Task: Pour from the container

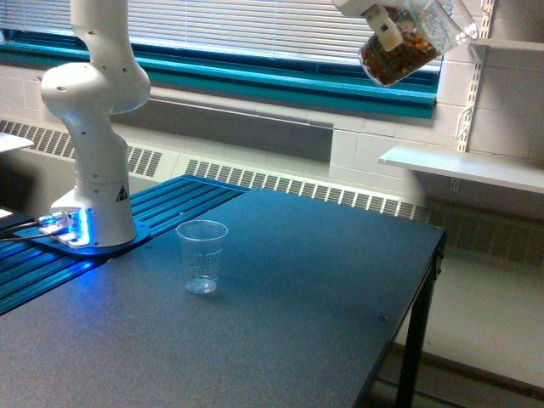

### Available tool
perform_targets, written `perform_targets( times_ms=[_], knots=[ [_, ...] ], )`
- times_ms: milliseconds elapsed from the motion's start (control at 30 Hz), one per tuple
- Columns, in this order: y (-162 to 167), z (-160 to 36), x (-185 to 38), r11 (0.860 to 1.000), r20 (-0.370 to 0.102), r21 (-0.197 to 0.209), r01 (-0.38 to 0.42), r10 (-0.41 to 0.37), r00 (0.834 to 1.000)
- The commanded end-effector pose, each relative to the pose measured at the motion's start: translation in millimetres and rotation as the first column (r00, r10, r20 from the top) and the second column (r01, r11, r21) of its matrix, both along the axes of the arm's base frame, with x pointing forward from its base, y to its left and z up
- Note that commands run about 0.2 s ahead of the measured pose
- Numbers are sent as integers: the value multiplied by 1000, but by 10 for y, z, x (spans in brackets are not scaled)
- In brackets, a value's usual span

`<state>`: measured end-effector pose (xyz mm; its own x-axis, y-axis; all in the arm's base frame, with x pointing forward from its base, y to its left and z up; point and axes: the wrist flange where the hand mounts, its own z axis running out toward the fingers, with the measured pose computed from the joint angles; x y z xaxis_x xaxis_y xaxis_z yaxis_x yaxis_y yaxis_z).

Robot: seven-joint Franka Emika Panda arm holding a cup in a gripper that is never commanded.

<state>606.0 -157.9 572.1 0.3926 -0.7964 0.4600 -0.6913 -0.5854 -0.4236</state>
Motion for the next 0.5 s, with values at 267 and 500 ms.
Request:
perform_targets(
  times_ms=[267, 500],
  knots=[
    [58, 821, -342, 1000, 129, -24, 5, -2, 992],
    [287, 899, -418, 999, 140, -36, -25, 29, 990]
  ],
)
